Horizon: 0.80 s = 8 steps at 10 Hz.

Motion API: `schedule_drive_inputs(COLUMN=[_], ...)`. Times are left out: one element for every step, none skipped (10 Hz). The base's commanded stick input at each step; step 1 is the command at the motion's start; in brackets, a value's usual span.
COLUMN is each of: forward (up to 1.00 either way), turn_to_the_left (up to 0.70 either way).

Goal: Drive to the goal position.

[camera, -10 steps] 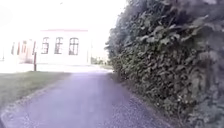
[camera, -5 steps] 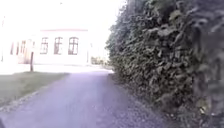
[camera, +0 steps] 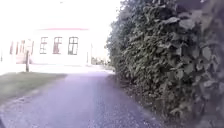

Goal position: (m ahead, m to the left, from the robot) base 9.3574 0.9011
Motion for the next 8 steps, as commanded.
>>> schedule_drive_inputs(forward=[0.70, 0.66, 0.62, 0.61, 0.61, 0.62, 0.62, 0.62], turn_to_the_left=[0.00, 0.00, 0.00, 0.00, 0.03, 0.21, 0.31, 0.31])
